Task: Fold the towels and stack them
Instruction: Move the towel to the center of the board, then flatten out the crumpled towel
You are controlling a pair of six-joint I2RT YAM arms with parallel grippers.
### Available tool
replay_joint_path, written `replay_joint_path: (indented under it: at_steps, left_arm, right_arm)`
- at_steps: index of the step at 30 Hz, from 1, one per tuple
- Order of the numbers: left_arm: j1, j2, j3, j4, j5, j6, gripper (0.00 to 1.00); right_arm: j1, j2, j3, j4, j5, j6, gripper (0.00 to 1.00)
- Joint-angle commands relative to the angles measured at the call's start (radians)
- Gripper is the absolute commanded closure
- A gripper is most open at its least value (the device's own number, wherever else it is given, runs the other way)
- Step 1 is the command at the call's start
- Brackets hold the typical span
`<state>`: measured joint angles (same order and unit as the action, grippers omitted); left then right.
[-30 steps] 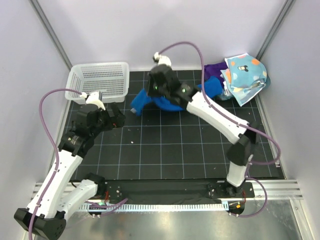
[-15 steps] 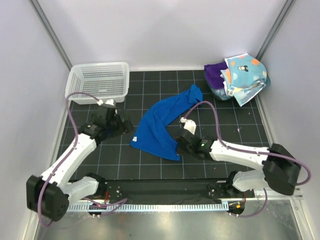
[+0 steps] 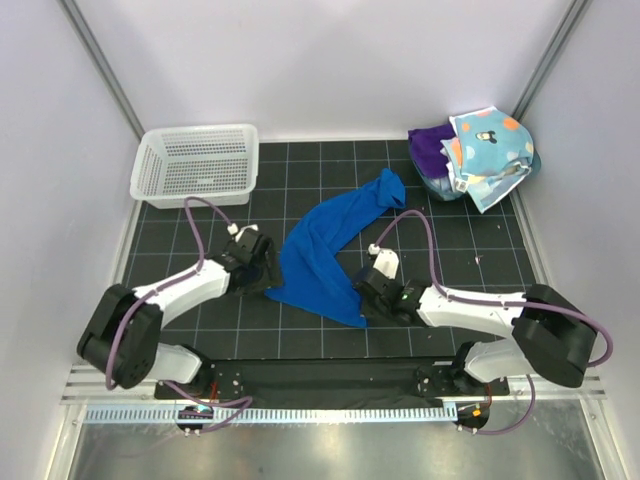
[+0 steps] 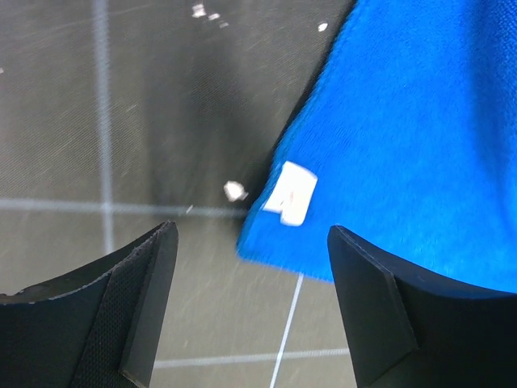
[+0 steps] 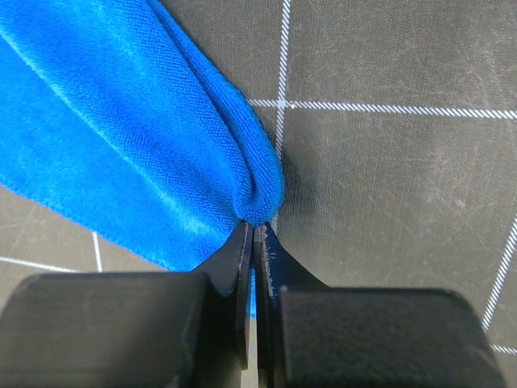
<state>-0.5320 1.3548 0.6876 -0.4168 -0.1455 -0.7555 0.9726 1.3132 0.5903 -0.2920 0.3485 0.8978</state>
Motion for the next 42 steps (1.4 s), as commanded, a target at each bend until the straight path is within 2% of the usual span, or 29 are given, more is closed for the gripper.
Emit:
replay_joint_path:
  at_steps: [1,8,13,14,16,17,20,22,23,26,28,35,42]
  left_arm:
    - [-0.014,0.043,0.006,0.156,0.015,0.015,0.22]
    - [-0.020,0.128,0.001,0.210,0.020,0.018,0.30]
    - [-0.048,0.159,-0.003,0.196,0.027,0.007,0.49]
    - [-0.049,0.158,-0.008,0.184,0.018,0.002,0.58]
    - [-0.049,0.150,-0.014,0.167,0.012,-0.001,0.68]
    - [-0.049,0.145,-0.017,0.156,0.012,-0.004,0.76]
    - [-0.049,0.110,-0.026,0.129,0.011,-0.008,0.88]
    - [-0.049,0.066,-0.026,0.105,0.001,-0.013,0.92]
    - [-0.049,0.047,-0.028,0.072,-0.006,-0.015,0.95]
    - [-0.049,-0.024,-0.031,0.017,-0.034,-0.022,1.00]
    - [-0.049,-0.054,-0.037,-0.010,-0.034,-0.025,1.00]
    - [-0.051,-0.134,-0.071,-0.030,-0.023,-0.034,1.00]
    - [-0.049,-0.149,-0.086,-0.020,-0.005,-0.051,1.00]
  right_arm:
    - [0.002,0.026,0.000,0.068,0.020,0.020,0.93]
    - [0.002,0.063,0.013,0.076,0.021,0.012,0.91]
    - [0.002,0.081,0.031,0.067,0.032,0.007,0.88]
    - [0.000,0.084,0.034,0.065,0.035,0.006,0.86]
    - [0.002,0.095,0.042,0.065,0.035,0.004,0.85]
    - [0.002,0.098,0.043,0.063,0.035,0.004,0.82]
    - [0.002,0.103,0.052,0.057,0.033,0.003,0.75]
    - [0.000,0.097,0.057,0.042,0.035,0.001,0.70]
    - [0.001,0.083,0.060,0.031,0.038,0.000,0.64]
    - [0.002,0.040,0.065,-0.013,0.049,0.001,0.50]
    - [0.003,0.012,0.056,-0.039,0.046,0.010,0.46]
    - [0.095,-0.031,0.059,-0.142,0.090,0.075,0.45]
    - [0.182,0.069,0.075,-0.159,0.119,0.136,0.44]
